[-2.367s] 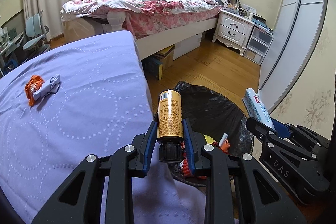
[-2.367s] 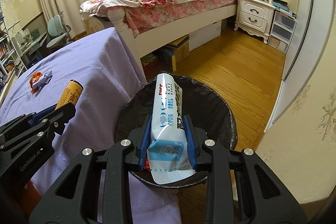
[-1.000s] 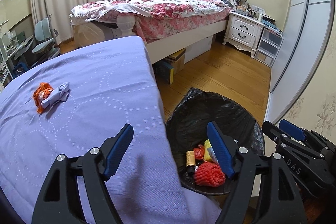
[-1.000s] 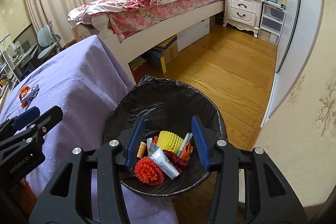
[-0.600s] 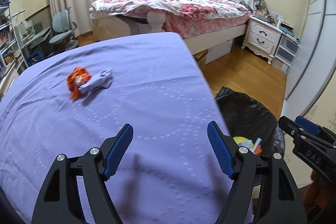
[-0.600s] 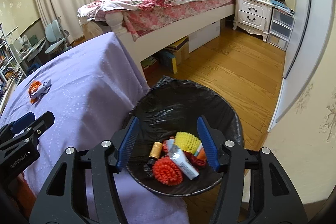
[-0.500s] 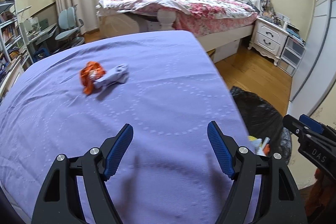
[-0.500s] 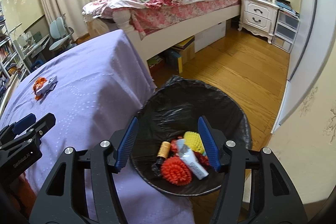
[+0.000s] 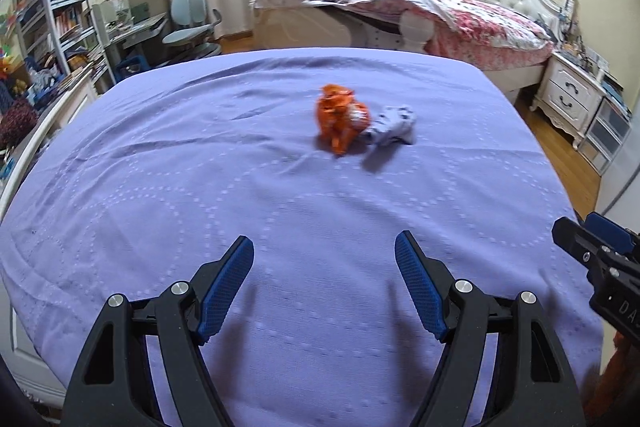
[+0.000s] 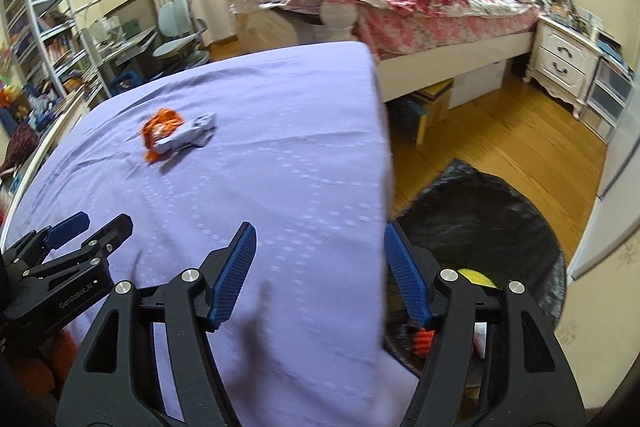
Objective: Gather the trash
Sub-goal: 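Move both open tools back over the bed toward the orange wrapper and grey cloth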
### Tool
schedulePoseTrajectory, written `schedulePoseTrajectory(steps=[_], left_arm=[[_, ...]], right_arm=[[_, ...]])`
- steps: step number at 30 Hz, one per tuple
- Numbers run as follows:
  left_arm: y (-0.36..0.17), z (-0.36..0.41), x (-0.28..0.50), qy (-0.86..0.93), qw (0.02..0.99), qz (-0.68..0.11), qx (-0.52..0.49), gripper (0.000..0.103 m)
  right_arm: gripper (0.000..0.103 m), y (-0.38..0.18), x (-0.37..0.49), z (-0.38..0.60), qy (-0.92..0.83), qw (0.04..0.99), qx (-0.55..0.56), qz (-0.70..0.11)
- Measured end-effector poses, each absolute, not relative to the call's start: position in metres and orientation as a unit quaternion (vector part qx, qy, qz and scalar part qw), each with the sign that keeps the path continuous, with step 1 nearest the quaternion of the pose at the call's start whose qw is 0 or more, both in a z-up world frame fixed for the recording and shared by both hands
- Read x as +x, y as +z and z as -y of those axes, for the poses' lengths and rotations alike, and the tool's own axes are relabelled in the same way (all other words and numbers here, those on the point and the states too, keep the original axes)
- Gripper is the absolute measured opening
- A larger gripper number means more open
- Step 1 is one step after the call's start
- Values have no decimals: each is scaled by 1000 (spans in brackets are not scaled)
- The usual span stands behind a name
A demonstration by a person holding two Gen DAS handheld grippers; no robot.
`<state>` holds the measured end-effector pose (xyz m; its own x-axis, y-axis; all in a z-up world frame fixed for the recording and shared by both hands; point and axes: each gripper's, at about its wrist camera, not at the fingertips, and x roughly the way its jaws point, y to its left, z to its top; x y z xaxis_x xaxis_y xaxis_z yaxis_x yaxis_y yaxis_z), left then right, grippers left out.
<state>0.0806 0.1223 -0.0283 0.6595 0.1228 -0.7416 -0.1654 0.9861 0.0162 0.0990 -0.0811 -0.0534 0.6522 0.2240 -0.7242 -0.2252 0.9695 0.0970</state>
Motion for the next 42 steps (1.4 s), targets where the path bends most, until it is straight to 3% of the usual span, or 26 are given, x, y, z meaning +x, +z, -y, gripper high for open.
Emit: schedulePoseTrajectory(steps=[20,42], left_arm=[[-38,-188,105,108,894,-431,-53,73],[-39,-207,115,108,892,-431,-83,75]], right_arm=[[72,-71,148,-41,146,890,-64,-428],[74,-68,183,-21,90,897,-38,-430]])
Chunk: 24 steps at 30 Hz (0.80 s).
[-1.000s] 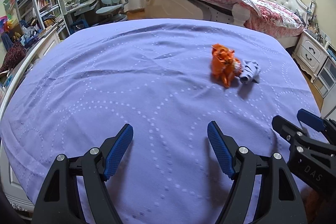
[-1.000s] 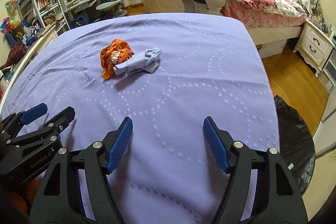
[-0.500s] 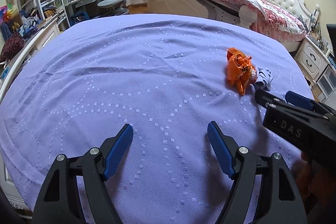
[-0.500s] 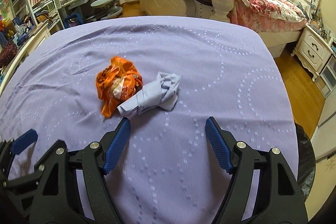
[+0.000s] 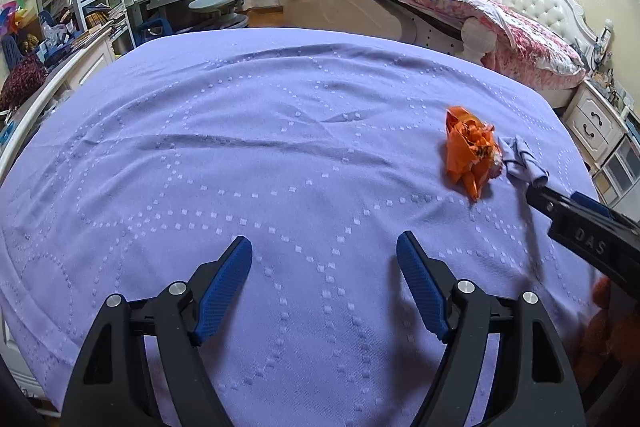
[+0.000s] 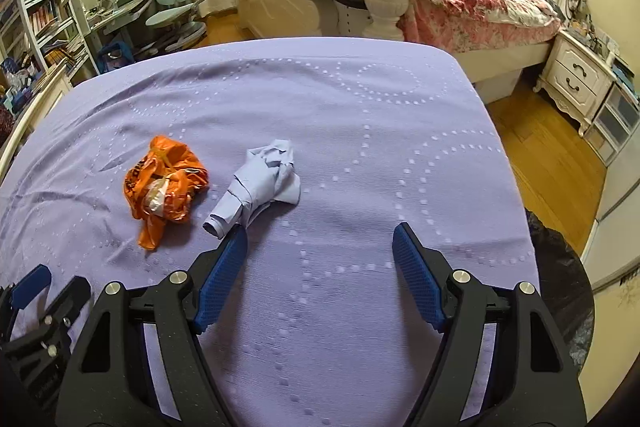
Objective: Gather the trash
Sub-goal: 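Move both open tools back over the bed toward the orange wrapper and grey cloth, then grasp the grey cloth with the right tool while the left tool grasps the orange wrapper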
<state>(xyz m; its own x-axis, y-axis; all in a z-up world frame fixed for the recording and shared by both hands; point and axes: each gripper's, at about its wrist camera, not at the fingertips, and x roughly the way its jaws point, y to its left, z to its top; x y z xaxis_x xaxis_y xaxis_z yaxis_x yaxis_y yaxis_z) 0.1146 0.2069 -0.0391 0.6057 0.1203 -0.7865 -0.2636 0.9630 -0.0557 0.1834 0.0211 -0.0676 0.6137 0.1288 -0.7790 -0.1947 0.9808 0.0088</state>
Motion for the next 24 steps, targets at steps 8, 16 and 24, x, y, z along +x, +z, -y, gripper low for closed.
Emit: schedulePoseTrajectory(steps=[8,16,24], left_arm=[[-37,-211,119,107,893,-429,-84,75],[-39,-211,120,102,894,-428,-87,76],[-40,-210,120,99,894,-428,-87,77]], right_arm=[[74,-68,172,-30,111,895,-47,-429],[73,-68,179,-49,92,901,-53,-421],[62,-68,203,-54,93,897,-53,-428]])
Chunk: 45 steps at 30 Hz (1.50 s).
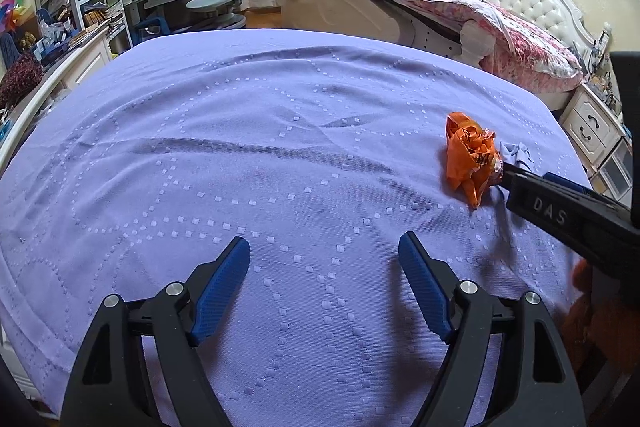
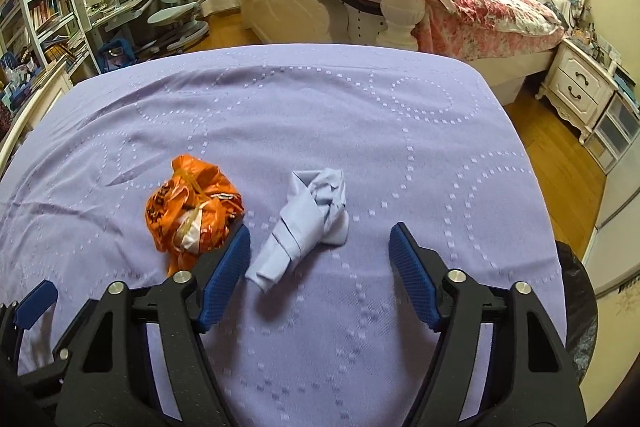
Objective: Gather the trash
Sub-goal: 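Grasp the grey cloth with the right tool while the left tool grasps the orange wrapper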
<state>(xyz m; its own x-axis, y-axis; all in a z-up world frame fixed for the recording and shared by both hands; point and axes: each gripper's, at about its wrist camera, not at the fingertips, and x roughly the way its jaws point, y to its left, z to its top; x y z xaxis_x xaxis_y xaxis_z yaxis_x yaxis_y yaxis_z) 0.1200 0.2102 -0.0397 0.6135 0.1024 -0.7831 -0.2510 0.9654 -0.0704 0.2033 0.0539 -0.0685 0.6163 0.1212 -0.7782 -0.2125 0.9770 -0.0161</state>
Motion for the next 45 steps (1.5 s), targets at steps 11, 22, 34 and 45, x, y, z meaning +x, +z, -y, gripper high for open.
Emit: schedulePoseTrajectory(steps=[11,22,34,45], left_arm=[[-38,-199,122,90,896,-429,-65,77],[-32,-172,131,59,907,-413,-51,78],[-32,-140,163,46,909,-413,-33,79],[-33,-136,182,42,906,-419,-33,74]], right_arm=[[29,-68,205,-34,106,897,-55,-425],[27,-66,202,5,94,900,-45,-423],[21,-66,203,29,107,899,-28,-424],[43,-66,206,22,131,896,-30,-424]])
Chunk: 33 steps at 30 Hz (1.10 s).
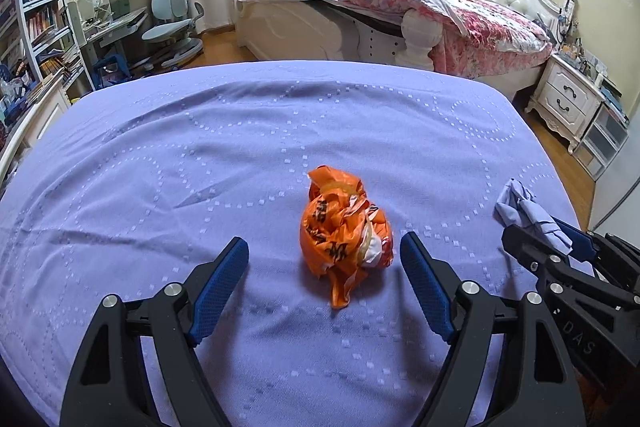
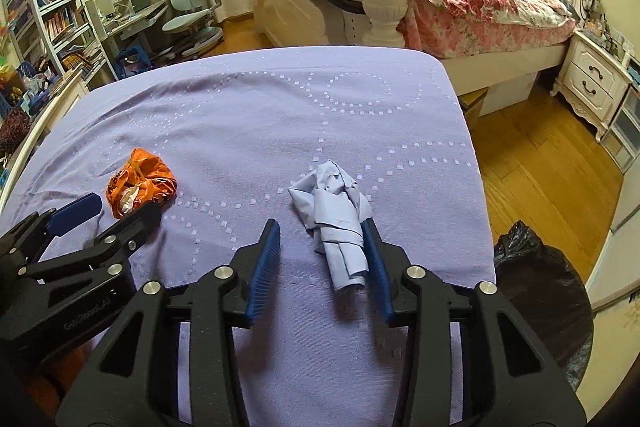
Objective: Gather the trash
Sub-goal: 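Grasp the grey cloth with the right tool while the left tool grasps the orange wrapper, then carry the orange wrapper and grey cloth over the black bin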
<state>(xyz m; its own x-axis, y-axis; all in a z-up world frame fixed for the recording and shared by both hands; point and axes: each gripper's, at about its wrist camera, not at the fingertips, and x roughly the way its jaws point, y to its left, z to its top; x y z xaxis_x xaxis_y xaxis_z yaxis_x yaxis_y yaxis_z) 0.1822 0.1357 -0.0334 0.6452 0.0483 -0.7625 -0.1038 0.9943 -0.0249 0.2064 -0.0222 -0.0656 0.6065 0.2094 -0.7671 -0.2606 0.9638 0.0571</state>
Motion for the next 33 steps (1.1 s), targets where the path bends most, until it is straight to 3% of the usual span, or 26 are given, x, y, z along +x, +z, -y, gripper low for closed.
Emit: schedulePoseTrajectory(steps=[2,8,14,15,20,33], left_arm=[[-35,-137,184,35,904,-425,-35,64],[-37,-140,186,23,901,-431,-44,47],[-36,-142,185,18,902,-429,-51,45],[-36,-143,185,17,902,-429,-53,45],[-34,-142,182,17,903,-426,-54,44],[-30,-140,151,23,905,-420,-60,44]], right_arm=[[43,-66,208,21,130,896,-31,-424],[45,-66,216,14,127,895,-46,-426],[53,-68,223,10,123,894,-60,-426],[53,-68,223,10,122,894,-60,-426],[30,-66,222,15,116,896,-54,-425],[29,-64,186,25,124,896,-50,-424]])
